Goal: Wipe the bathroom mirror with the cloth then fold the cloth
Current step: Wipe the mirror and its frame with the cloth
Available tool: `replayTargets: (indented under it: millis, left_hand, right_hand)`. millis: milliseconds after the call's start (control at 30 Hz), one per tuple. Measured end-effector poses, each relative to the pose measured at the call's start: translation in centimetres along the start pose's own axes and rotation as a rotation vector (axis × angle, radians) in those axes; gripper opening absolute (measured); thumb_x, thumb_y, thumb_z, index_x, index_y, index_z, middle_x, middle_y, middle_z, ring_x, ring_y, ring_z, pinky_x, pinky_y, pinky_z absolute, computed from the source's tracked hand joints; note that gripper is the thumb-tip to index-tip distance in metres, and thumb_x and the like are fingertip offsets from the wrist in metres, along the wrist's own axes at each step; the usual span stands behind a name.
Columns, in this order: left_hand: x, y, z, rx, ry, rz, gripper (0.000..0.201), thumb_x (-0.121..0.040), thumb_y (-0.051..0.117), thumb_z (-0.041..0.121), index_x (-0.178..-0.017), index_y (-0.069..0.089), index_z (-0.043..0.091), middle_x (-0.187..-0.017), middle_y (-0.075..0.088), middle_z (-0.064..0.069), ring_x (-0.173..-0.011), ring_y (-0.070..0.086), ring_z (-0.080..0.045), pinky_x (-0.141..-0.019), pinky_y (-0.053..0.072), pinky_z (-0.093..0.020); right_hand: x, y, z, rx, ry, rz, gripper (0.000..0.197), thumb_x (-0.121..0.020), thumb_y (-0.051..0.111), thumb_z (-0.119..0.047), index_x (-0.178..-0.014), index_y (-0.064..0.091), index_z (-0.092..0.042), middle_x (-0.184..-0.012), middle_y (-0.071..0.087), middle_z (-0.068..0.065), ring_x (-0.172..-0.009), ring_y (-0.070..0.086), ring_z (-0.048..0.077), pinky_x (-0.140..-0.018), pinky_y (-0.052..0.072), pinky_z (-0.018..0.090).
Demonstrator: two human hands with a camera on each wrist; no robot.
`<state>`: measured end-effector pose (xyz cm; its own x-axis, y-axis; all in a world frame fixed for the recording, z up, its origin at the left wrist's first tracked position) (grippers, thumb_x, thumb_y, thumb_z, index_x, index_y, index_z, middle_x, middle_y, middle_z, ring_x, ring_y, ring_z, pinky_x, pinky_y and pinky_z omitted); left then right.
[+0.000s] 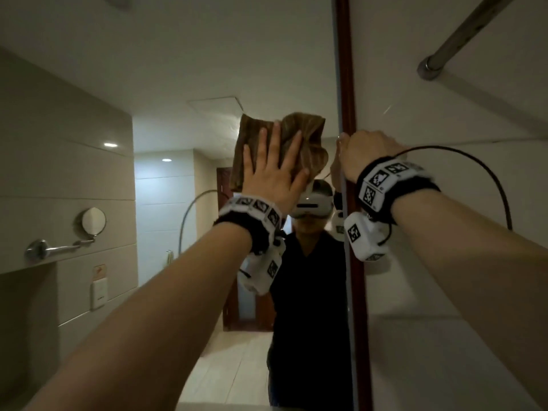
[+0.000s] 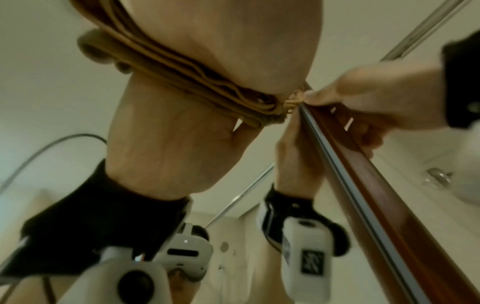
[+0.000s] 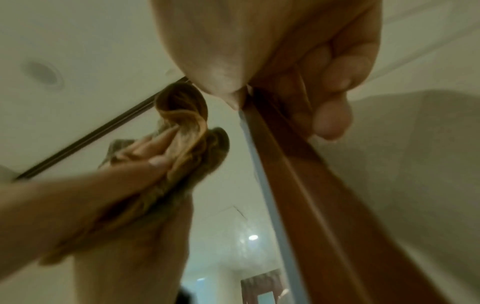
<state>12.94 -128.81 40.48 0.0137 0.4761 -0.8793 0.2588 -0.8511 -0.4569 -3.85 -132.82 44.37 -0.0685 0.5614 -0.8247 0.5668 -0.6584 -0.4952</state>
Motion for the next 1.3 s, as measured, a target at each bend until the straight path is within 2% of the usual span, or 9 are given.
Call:
replayTargets:
  millis: [133,333,533,633,767,900,1033,1167,1300]
  left_hand:
    - [0.0,-0.2,0.6,-0.018,-0.010,0.024,0.068,-0.097,0.015,0.059,-0.152,-0.014,0.035,-0.160,-0.023,-0.005,-0.147,-0.022,-0.028,-0.117,-0.012,-0.054]
    - [10.0,5.0,4.1,-0.023,0.114,-0.042,0.068,-0.097,0.026,0.058,-0.155,-0.002,0.035,-0.162,-0.017,-0.003,-0.149,-0.017,-0.026,-0.117,-0.012,-0.051]
    - [0.3,0.2,1.4,-0.042,0.022,-0.004,0.068,-0.097,0.019,0.061,-0.152,-0.014,0.038,-0.160,-0.024,-0.001,-0.147,-0.021,-0.025,-0.115,-0.017,-0.051]
    - [-2.9,-1.3,0.8,-0.029,-0.029,-0.002,0.070,-0.096,0.017,0.062,-0.152,-0.016,0.036,-0.159,-0.027,-0.002,-0.146,-0.023,-0.027,-0.114,-0.017,-0.052]
    - [2.2,0.8,3.2,-0.031,0.023,0.017,0.069,-0.097,0.019,0.060,-0.154,-0.008,0.033,-0.161,-0.020,-0.006,-0.148,-0.019,-0.029,-0.115,-0.014,-0.053]
    - [7.9,4.0,4.6,-0.062,0.124,-0.038,0.068,-0.097,0.019,0.060,-0.155,-0.002,0.033,-0.162,-0.016,-0.004,-0.149,-0.017,-0.026,-0.118,-0.010,-0.053]
    - [2.5,1.1,1.9,-0.066,0.094,0.012,0.068,-0.096,0.021,0.062,-0.154,-0.007,0.037,-0.162,-0.018,-0.001,-0.148,-0.018,-0.023,-0.118,-0.011,-0.053]
    - [-4.4,-2.5,-2.6,-0.019,-0.037,0.004,0.070,-0.093,0.014,0.067,-0.149,-0.020,0.040,-0.159,-0.028,0.001,-0.146,-0.025,-0.024,-0.116,-0.015,-0.053]
    - [0.0,-0.6,-0.1,-0.031,0.005,0.023,0.070,-0.095,0.017,0.063,-0.152,-0.013,0.036,-0.161,-0.021,-0.005,-0.147,-0.020,-0.029,-0.116,-0.013,-0.055]
  right_hand:
    - [-0.1,0.7,1.0,-0.054,0.036,-0.006,0.058,-0.101,0.021,-0.046,-0.099,0.062,-0.006,-0.104,0.064,0.017,-0.085,0.059,0.030,-0.066,0.036,0.031]
    - [-0.3,0.5,0.6,-0.097,0.034,-0.064,0.054,-0.104,0.027,-0.037,-0.102,0.063,0.002,-0.111,0.064,0.021,-0.099,0.061,0.033,-0.071,0.034,0.030]
    - [-0.3,0.6,0.7,-0.108,0.015,-0.043,0.050,-0.102,0.025,-0.042,-0.079,0.055,-0.009,-0.100,0.066,0.018,-0.077,0.057,0.027,-0.066,0.039,0.030]
    - [-0.2,0.6,0.8,-0.131,0.003,-0.091,0.047,-0.102,0.026,-0.042,-0.080,0.053,-0.011,-0.096,0.064,0.013,-0.072,0.051,0.023,-0.065,0.038,0.028]
    - [0.1,0.1,0.5,-0.138,-0.044,-0.138,0.043,-0.103,0.031,-0.035,-0.096,0.060,-0.005,-0.099,0.062,0.016,-0.076,0.054,0.025,-0.066,0.038,0.027]
    - [0.0,0.2,0.3,-0.112,-0.068,-0.116,0.044,-0.103,0.029,-0.035,-0.087,0.057,-0.004,-0.100,0.064,0.019,-0.069,0.048,0.023,-0.062,0.037,0.028]
    - [-0.4,0.4,0.7,-0.110,-0.056,-0.090,0.052,-0.103,0.025,-0.040,-0.070,0.048,-0.007,-0.092,0.063,0.017,-0.061,0.046,0.021,-0.050,0.030,0.026]
    - [-0.7,0.7,0.7,-0.128,-0.033,-0.115,0.053,-0.103,0.025,-0.040,-0.079,0.057,-0.005,-0.100,0.065,0.017,-0.070,0.049,0.022,-0.061,0.035,0.027]
    - [-0.1,0.3,0.3,-0.079,-0.074,-0.124,0.040,-0.103,0.027,-0.032,-0.088,0.055,-0.008,-0.097,0.061,0.016,-0.073,0.052,0.025,-0.063,0.037,0.028]
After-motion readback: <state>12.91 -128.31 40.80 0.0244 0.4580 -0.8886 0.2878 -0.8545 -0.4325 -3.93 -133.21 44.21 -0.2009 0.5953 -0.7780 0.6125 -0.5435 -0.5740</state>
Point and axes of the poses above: each hand's wrist, its own x-axis away from the middle knuckle, its own y-axis out of the palm, z = x × y, the point moved 8 cm from there along -x, towards the middle knuckle
